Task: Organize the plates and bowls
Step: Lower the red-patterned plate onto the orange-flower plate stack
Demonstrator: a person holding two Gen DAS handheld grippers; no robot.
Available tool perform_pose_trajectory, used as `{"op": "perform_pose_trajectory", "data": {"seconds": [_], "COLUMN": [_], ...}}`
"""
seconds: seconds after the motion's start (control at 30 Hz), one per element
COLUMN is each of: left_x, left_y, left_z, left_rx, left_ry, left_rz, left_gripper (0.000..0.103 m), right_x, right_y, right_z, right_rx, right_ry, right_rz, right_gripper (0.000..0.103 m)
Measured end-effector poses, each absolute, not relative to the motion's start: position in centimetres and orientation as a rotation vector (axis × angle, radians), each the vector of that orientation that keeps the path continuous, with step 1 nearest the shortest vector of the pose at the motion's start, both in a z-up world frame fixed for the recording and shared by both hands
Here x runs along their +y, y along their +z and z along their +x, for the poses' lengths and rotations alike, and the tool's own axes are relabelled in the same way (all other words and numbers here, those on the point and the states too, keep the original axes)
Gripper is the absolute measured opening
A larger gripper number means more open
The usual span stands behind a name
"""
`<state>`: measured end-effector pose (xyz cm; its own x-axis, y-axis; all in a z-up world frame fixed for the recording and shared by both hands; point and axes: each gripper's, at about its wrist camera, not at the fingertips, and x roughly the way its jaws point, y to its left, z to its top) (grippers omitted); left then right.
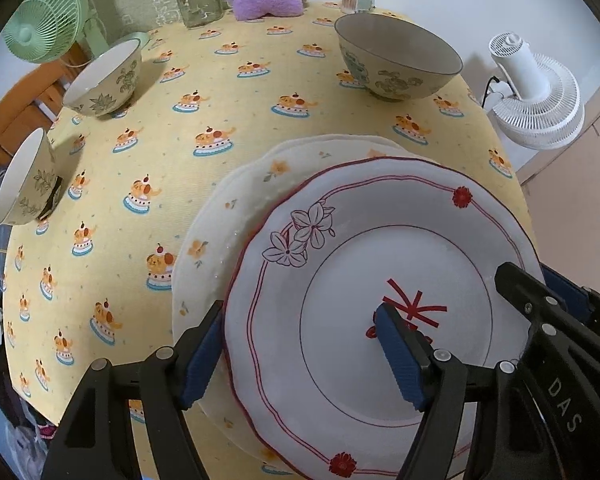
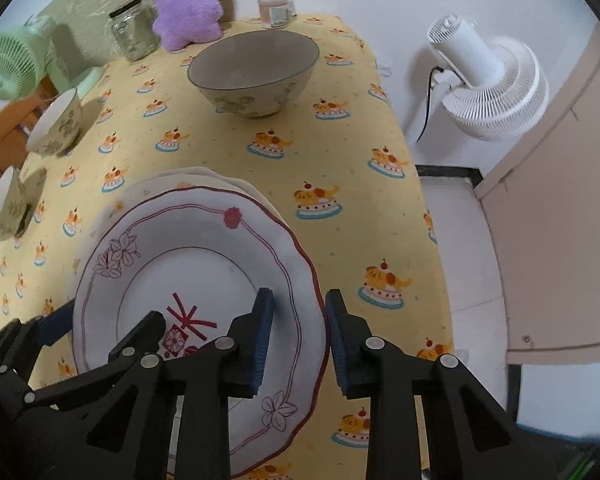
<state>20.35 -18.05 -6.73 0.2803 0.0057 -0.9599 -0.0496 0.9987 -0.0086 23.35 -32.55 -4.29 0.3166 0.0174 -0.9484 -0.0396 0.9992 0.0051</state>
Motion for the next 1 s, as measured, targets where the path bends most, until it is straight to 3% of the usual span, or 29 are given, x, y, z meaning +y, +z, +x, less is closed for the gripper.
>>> {"op": "perform_pose_trajectory", "data": {"seconds": [0.7, 1.0], "left_x": [-16.3, -14.2], "left_y": [-5.7, -6.0], "left_z": [19.8, 19.8], "left_rx": [1.262, 1.276], "left_ry": [0.149, 0.157], "left_rz": [-0.029, -0.058], "left_gripper": [0.080, 0.081], "right_x": [-30.9, -29.6], "right_y": [-4.4, -5.0], "right_z": [23.9, 24.4], "right_rx": [1.243, 1.258], "right_ry": [0.131, 0.099], "right_rz": [-0.047, -0.063], "right_gripper": [0.027, 0.030]}}
